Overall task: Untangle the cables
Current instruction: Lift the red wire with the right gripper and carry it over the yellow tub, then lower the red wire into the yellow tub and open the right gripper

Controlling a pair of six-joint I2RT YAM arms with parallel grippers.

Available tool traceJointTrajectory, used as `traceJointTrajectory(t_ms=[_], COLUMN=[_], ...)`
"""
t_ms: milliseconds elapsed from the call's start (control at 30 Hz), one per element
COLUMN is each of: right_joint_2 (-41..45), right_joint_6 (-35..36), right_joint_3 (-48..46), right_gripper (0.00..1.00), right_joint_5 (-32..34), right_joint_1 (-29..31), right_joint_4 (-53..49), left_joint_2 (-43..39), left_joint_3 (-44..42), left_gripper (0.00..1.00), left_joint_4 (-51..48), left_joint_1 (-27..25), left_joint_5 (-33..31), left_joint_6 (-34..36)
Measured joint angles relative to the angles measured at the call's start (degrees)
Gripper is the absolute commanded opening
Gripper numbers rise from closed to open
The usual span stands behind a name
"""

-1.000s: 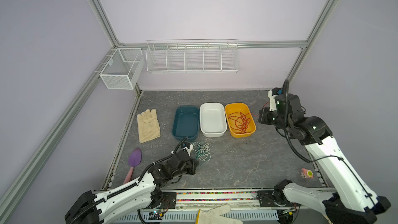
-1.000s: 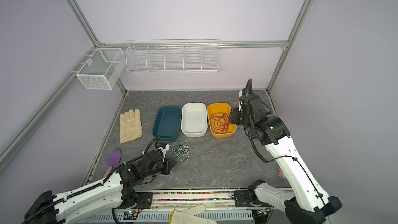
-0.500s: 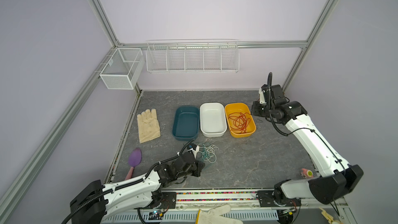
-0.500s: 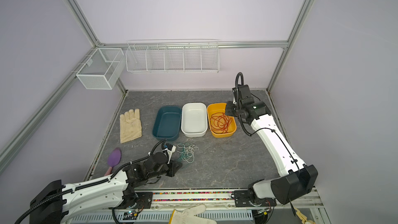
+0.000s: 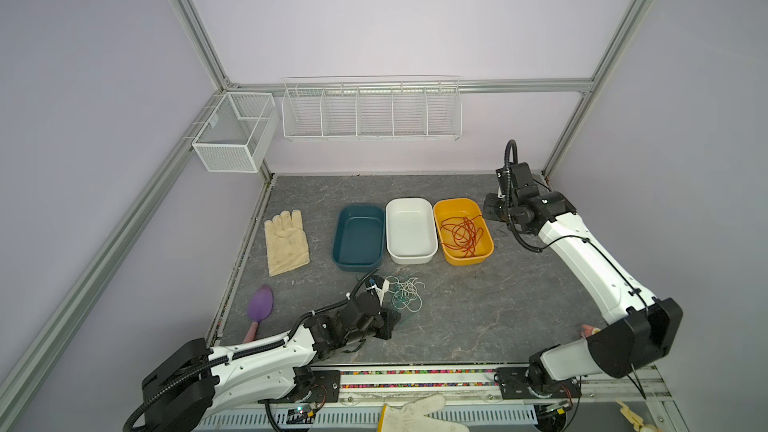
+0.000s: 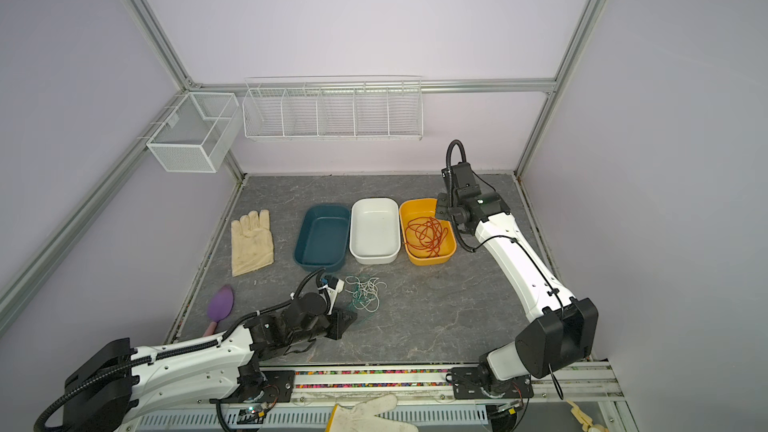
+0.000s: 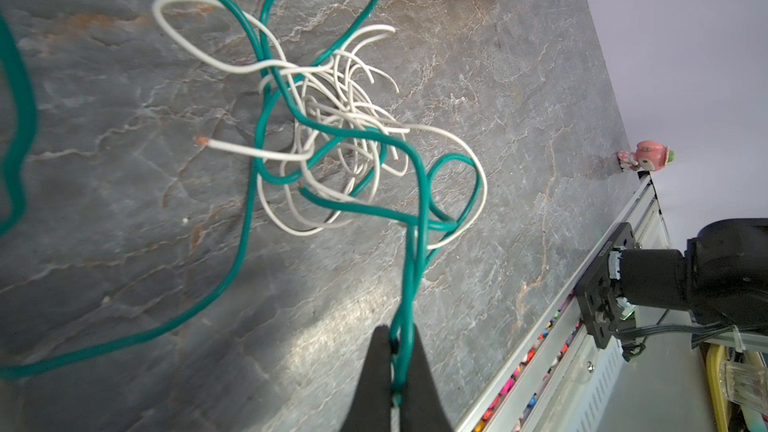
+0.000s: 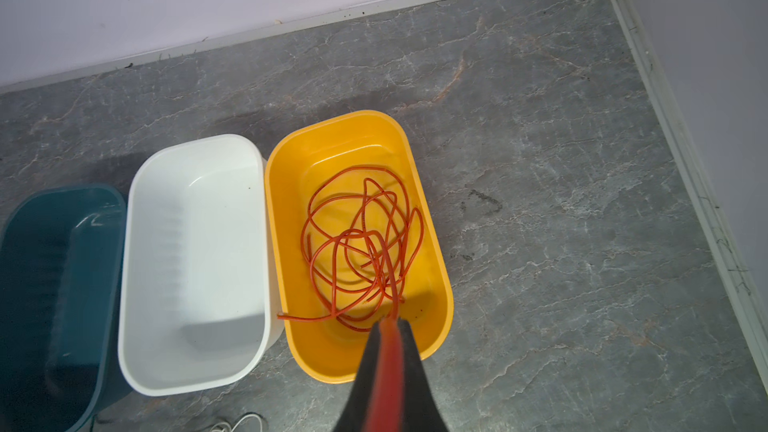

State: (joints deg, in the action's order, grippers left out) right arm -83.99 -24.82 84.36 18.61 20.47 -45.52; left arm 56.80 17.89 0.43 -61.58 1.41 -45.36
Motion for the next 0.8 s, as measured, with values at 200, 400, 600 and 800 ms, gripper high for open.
traceJointTrajectory(t_ms=[200,400,600,800], right_joint_2=[-0.1,-0.4,-4.5,-10.2], right_joint_6=[0.0,0.9,0.9,0.9], right_joint_3=[-0.3,-0.8,-0.8,-0.8], right_gripper=[0.06,0.06,0.06,0.06], right_joint_5=[4.7,9.0,7.0,3.1], right_joint_1=[0.0,2.6,2.8,2.9], right_joint_4=[0.4,1.3,1.3,1.5], left_joint_2=[0.4,1.0,2.0,2.0], left_joint_3=[0.0,0.0,0.0,0.0], left_gripper=[0.00,0.00,0.00,0.00], left_joint_4=[1.4,2.2,2.9,3.5], left_joint_1=[0.0,-0.2,-0.2,-0.2], left_joint_5=[0.0,0.0,0.2,0.2], left_joint_6=[-0.4,-0.5,-0.5,-0.5])
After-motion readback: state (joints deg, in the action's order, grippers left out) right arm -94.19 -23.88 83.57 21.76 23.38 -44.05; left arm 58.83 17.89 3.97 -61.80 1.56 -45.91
